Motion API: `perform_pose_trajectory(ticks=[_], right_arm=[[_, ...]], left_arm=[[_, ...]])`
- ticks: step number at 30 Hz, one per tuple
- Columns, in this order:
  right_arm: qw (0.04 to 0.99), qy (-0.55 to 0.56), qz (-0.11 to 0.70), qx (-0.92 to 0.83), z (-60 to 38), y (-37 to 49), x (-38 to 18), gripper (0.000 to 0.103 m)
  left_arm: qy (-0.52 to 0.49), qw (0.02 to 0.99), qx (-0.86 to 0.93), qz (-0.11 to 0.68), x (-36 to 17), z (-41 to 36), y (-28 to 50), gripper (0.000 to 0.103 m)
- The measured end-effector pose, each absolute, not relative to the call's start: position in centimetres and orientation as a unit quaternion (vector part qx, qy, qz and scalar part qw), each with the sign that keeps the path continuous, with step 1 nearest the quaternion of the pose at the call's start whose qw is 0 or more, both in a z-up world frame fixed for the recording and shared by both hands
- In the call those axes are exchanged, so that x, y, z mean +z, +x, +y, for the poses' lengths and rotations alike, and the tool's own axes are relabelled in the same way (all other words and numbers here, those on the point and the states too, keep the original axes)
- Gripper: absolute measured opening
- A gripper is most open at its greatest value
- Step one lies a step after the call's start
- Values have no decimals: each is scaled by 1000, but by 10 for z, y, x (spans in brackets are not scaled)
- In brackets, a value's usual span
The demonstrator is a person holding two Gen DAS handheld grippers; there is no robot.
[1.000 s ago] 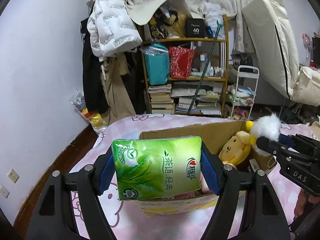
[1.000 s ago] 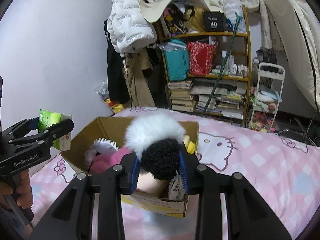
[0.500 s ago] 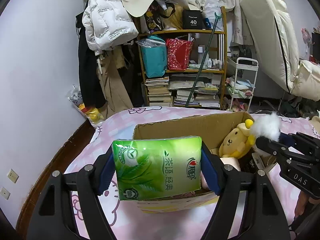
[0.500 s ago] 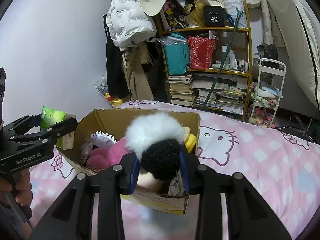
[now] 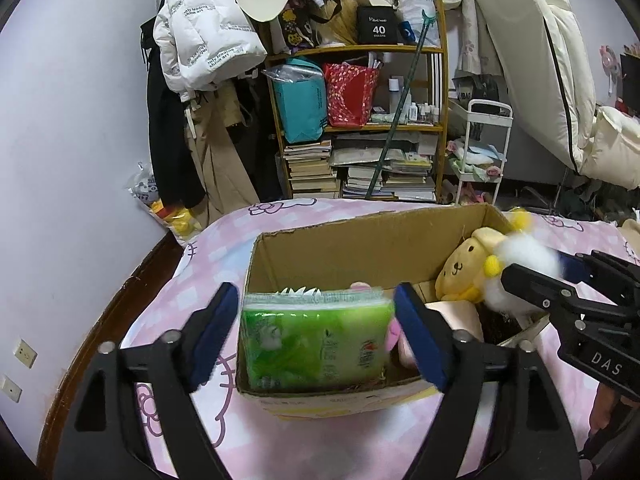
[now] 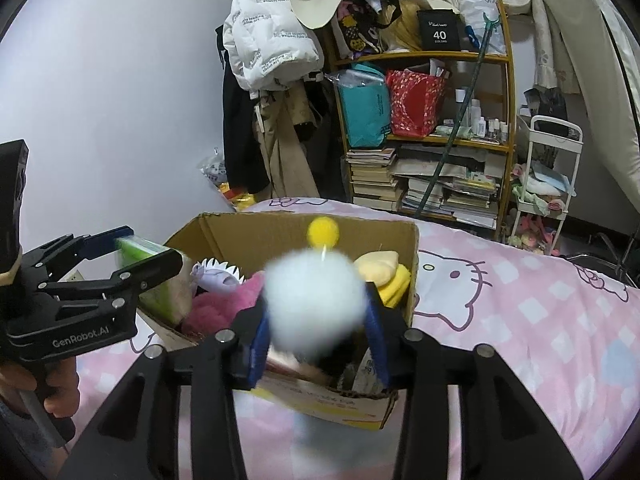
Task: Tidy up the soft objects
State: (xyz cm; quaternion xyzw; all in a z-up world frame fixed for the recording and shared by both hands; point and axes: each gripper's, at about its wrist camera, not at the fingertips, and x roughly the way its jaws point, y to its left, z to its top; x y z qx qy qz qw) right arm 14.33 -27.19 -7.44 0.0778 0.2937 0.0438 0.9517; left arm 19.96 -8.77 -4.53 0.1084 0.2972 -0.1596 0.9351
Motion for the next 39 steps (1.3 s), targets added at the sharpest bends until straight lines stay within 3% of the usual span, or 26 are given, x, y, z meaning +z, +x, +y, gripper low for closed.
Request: perform_pose_trajectory(ticks=[5,10,12,20,39], right_arm=[[952,80,292,38,-274,142,-70,52],[956,87,278,23,-279,134,-57,66],[958,85,272,15,-280,127,-50,79],[969,84,232,7,-280,91,-18,99],[984,36,175,-6,-260,3,35,103]], left_arm=[[104,939,-156,289,-42,-83,193,89],[106,942,-139,285,-36,-76,183,92],[107,944,-135,281,-32,-72,178,93],[94,966,-94,224,2,-48,135,102],[89,977,-72,177,44,-10,33,102]])
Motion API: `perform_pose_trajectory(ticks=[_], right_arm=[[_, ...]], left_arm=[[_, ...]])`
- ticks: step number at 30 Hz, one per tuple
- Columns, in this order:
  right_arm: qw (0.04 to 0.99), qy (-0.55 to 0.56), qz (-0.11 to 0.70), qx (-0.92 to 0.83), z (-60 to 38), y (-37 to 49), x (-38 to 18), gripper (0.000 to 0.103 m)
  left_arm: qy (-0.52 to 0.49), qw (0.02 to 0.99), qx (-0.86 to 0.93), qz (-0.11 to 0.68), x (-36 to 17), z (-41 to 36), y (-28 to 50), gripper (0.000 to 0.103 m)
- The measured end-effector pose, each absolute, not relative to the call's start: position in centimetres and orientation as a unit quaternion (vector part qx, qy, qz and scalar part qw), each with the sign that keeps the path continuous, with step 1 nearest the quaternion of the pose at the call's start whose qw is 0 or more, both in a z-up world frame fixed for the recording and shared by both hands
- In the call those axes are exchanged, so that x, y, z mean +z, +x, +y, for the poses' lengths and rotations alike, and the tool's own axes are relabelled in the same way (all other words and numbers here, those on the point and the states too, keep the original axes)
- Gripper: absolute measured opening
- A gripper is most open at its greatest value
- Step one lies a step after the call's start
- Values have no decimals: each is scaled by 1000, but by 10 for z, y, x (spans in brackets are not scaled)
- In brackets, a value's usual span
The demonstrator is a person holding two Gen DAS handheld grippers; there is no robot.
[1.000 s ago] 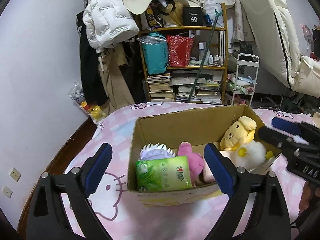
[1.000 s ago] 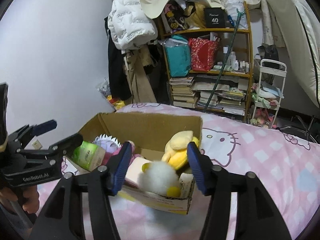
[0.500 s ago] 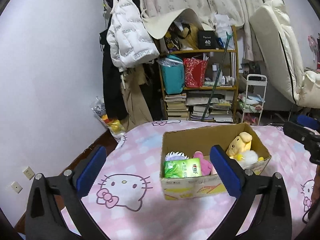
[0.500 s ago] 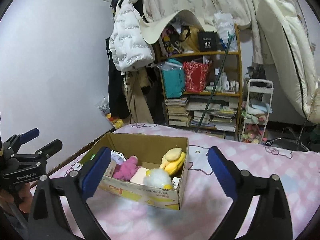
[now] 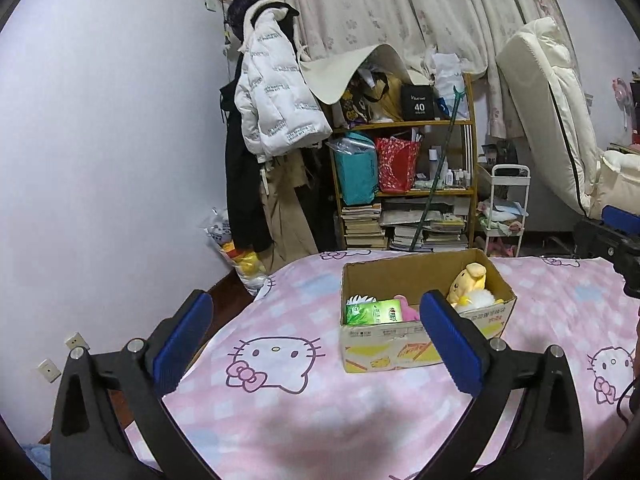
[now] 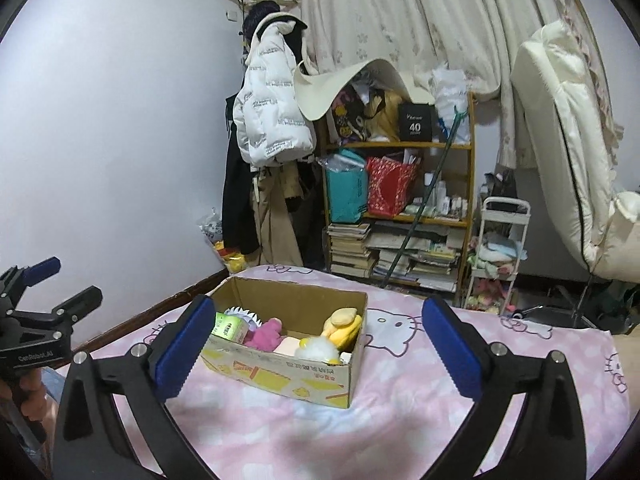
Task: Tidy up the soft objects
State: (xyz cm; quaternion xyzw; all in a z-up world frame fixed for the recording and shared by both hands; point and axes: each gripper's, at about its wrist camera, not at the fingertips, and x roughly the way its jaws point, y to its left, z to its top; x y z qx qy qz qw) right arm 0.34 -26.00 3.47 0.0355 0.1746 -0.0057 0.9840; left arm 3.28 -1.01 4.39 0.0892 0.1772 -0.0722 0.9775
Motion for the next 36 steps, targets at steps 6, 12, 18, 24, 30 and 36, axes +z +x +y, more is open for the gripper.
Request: perform_pose_trajectory(ticks=[6,12,18,24,30,36], right_arm=[[987,28,156,-10,-258,-20,31,103],[987,32,155,-13,-263,-25,24,103],[985,47,164,-20,-270,-19,11,103],[982,49,178,-31,-276,-11,0,103],[982,50,181,-36,-277,-8,-3,103],[982,47,181,-38,-277,-8,-4,103]], left_arm=[[82,981,-64,163,46,-9,13,102],[91,981,-51,165,35,-10,10,102],[91,977,-57,184,24,-13,20,102],[90,976,-53,193,16,-14,26,102],[97,974,-53,196,11,-17,27,102],[104,974,-49,195,8,-19,28,102]])
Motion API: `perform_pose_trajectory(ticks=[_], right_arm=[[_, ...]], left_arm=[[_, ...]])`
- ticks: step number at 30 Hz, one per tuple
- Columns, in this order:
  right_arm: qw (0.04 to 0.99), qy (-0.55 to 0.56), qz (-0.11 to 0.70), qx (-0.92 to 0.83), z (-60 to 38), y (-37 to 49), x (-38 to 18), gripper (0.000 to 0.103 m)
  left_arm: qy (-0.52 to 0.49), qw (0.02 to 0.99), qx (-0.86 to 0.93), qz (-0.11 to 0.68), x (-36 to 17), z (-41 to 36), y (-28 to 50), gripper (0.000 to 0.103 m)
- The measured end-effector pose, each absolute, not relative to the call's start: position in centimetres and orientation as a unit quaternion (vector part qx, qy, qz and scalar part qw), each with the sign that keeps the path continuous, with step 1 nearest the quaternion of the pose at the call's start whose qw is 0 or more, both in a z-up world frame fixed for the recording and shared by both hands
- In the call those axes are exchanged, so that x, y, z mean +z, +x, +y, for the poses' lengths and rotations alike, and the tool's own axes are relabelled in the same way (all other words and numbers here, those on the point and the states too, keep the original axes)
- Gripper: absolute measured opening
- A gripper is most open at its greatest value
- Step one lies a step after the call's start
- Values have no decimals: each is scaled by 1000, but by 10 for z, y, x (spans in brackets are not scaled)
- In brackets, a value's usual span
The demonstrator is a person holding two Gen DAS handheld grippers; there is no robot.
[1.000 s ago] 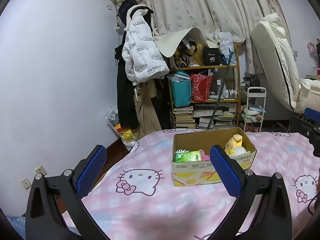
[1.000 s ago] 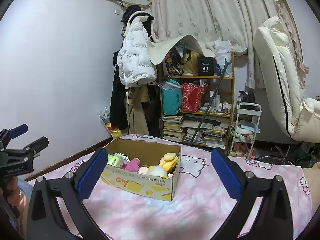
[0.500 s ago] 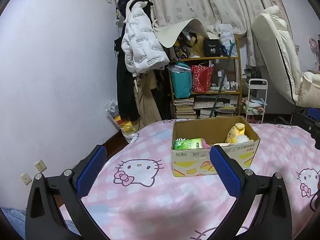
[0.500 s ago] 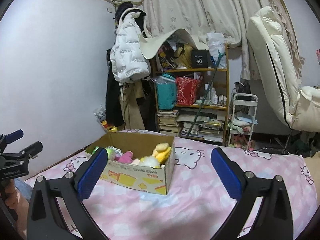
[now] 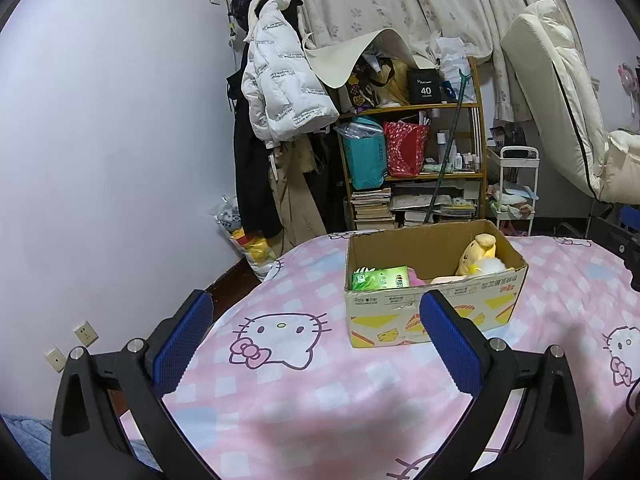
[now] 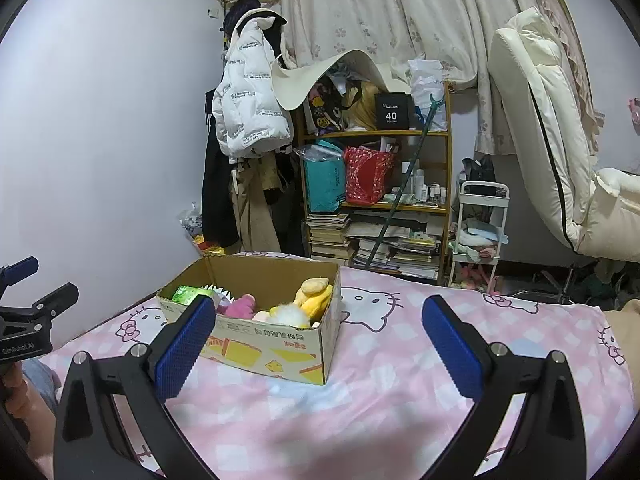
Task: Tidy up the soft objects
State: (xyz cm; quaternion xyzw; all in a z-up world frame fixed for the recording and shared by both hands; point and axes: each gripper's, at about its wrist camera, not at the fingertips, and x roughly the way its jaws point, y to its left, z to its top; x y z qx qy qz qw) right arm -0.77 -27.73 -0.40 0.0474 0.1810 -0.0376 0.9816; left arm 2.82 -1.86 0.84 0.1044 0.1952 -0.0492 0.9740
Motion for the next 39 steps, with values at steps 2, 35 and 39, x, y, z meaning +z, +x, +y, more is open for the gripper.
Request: perform_pose_trajectory(ticks=[2,35,39], right_arm=[[981,47,182,-37,-277,-8,-5,103],[981,38,185,-33,-285,-9,-8,103],[981,38,185,-33,-285,-9,-8,103]], left_arm=[[103,974,-49,197,8,-17,29,102],[104,972,-44,205,5,-16,34,102],[104,972,-44,205,5,-15,34,102]])
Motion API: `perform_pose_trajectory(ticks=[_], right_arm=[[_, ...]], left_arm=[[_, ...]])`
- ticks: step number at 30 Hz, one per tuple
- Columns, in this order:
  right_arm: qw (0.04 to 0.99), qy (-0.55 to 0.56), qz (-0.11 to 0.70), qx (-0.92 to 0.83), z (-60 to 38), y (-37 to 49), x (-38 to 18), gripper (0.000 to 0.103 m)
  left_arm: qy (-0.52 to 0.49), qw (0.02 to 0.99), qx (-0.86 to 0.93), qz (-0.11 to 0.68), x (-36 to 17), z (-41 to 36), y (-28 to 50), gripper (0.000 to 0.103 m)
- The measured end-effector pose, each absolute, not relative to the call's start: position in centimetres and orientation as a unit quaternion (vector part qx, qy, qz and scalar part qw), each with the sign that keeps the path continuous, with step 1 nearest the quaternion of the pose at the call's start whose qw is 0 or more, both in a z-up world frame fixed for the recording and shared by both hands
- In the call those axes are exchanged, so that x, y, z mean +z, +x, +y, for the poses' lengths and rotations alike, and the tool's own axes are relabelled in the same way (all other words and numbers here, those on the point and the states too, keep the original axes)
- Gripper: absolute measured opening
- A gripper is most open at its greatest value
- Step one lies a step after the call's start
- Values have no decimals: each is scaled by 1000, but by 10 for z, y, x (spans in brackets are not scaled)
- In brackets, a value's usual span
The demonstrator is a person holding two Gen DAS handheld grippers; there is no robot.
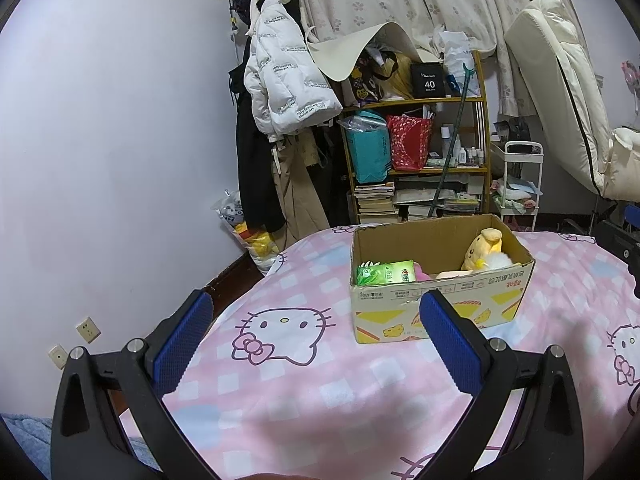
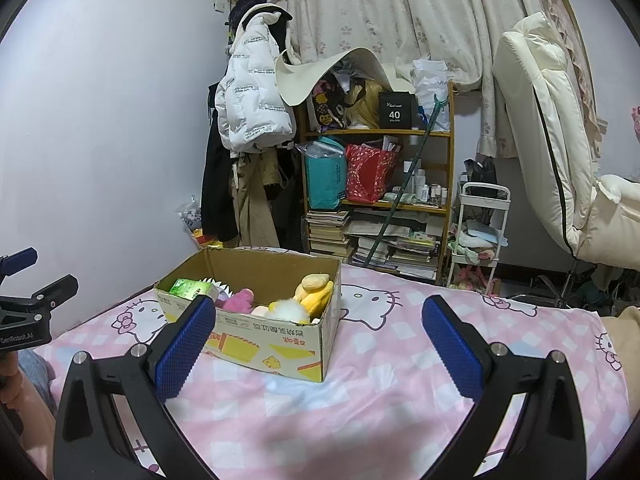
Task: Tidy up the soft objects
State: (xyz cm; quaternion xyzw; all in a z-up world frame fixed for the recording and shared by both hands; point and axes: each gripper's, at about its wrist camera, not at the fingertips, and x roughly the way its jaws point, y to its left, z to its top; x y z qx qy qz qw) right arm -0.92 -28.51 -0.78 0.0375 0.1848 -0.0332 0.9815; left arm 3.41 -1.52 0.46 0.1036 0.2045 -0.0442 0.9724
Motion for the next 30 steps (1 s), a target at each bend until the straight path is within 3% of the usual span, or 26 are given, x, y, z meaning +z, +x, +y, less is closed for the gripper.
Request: perform_pose_trajectory(ticks=[30], right_arm=[[981,35,187,-31,-292,-11,-9,103]], left_arm=[[108,970,-47,211,-2,-19,34,102]])
